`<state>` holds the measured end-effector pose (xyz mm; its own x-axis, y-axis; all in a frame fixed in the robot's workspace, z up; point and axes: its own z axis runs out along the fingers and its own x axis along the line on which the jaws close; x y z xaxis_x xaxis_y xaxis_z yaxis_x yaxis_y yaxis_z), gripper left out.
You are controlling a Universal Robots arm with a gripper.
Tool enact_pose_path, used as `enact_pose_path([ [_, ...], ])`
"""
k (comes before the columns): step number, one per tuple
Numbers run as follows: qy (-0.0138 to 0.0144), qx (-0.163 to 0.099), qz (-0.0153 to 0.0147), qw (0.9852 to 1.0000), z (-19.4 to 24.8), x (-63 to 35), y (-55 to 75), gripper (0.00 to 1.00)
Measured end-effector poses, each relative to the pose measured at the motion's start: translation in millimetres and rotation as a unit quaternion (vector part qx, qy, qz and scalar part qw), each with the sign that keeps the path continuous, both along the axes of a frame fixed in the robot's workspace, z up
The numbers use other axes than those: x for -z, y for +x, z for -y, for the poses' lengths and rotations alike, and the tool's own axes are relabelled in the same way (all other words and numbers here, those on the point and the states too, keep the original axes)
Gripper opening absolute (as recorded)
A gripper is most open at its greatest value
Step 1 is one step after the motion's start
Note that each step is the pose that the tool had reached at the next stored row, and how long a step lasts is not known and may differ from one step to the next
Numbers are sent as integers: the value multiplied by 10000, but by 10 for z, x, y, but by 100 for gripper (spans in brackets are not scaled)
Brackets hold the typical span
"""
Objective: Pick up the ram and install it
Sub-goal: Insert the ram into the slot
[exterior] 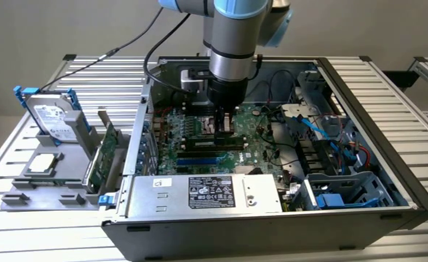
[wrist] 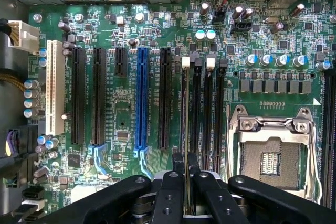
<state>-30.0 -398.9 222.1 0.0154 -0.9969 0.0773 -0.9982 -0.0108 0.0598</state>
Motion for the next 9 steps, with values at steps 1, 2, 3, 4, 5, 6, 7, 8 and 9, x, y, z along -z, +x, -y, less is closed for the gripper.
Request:
enact_pose_path([
  [1, 1, 0, 1, 10000, -3, 2, 0, 14],
  [2, 0, 0, 0, 10000, -4, 2, 0, 14],
  [3, -3, 0, 0, 10000, -4, 1, -1, 14],
  [4, -5, 0, -1, 10000, -4, 2, -2, 14],
  [5, -7, 0, 0, 10000, -4, 7, -2, 14],
  [6, -12, 0, 0, 10000, -5, 13, -2, 14],
  [7, -17, 0, -1, 10000, -4, 21, -2, 14],
  [8, -21, 0, 0, 10000, -4, 29, -2, 14],
  [9, -22, 0, 0, 10000, -4, 32, -2, 14],
])
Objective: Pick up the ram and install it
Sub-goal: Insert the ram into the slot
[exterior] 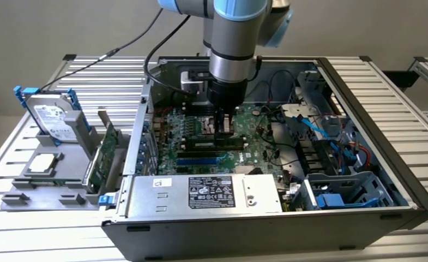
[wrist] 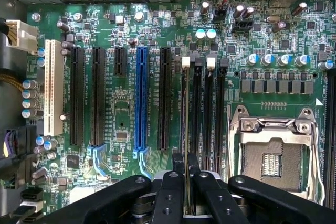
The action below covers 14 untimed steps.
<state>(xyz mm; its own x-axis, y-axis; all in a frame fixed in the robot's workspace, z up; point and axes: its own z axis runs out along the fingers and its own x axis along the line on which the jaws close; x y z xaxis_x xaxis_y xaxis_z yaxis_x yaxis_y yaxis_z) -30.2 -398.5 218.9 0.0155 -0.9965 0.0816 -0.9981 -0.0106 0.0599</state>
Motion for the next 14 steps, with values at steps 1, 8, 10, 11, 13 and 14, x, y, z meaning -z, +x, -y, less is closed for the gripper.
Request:
enact_pose_path([
  [1, -1, 0, 0, 10000, 0, 0, 0, 14],
  [8, -1, 0, 0, 10000, 0, -9, -1, 33],
  [10, -1, 0, -3, 10000, 0, -37, -3, 39],
  [11, -1, 0, -8, 10000, 0, -63, -4, 39],
  [13, -1, 0, -17, 10000, 0, -129, -6, 45],
  [14, -2, 0, -20, 10000, 0, -165, -7, 45],
])
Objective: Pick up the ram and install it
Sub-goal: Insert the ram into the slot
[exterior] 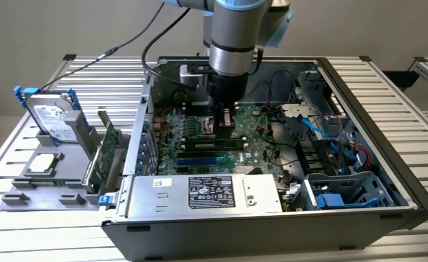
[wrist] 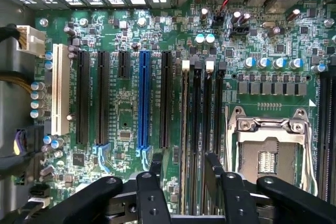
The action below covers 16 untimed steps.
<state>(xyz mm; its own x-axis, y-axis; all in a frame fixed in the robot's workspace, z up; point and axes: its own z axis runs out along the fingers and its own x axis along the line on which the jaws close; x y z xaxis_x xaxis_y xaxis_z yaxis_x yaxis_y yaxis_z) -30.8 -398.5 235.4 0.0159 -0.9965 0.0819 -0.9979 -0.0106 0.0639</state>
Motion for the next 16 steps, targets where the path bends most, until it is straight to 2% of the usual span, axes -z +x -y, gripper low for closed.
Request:
enact_pose_path([
  [4, 1, 0, -7, 10000, 0, -139, -5, 45],
  [8, 1, 0, -8, 10000, 0, -152, -5, 43],
  [10, 1, 0, -8, 10000, 0, -152, -5, 31],
  [11, 1, 0, -8, 10000, 0, -152, -6, 31],
  [12, 0, 0, -8, 10000, 0, -152, -6, 24],
  [13, 1, 0, -8, 10000, 0, -152, -5, 24],
  [14, 1, 0, -8, 10000, 0, -152, -5, 13],
  [16, 1, 0, -8, 10000, 0, -152, -5, 11],
])
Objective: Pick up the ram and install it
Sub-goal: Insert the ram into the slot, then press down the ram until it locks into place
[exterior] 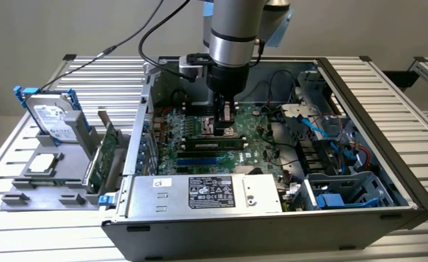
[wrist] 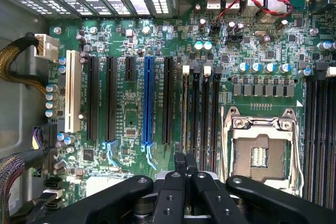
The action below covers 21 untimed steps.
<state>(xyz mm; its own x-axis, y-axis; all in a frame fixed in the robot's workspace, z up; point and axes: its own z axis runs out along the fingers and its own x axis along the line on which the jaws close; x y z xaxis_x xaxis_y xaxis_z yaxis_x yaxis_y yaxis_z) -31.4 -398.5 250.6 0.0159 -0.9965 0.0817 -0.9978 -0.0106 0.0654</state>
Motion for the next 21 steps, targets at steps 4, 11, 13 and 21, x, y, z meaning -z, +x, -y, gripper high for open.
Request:
enact_pose_path([
  [4, 0, 0, 0, 10000, 0, 0, 0, 11],
  [11, 0, 0, 0, 10000, 0, 0, 0, 11],
  [13, -1, 0, 0, 10000, 0, 11, 0, 11],
  [21, -3, -1, 0, 10000, 0, 137, -15, 11],
])
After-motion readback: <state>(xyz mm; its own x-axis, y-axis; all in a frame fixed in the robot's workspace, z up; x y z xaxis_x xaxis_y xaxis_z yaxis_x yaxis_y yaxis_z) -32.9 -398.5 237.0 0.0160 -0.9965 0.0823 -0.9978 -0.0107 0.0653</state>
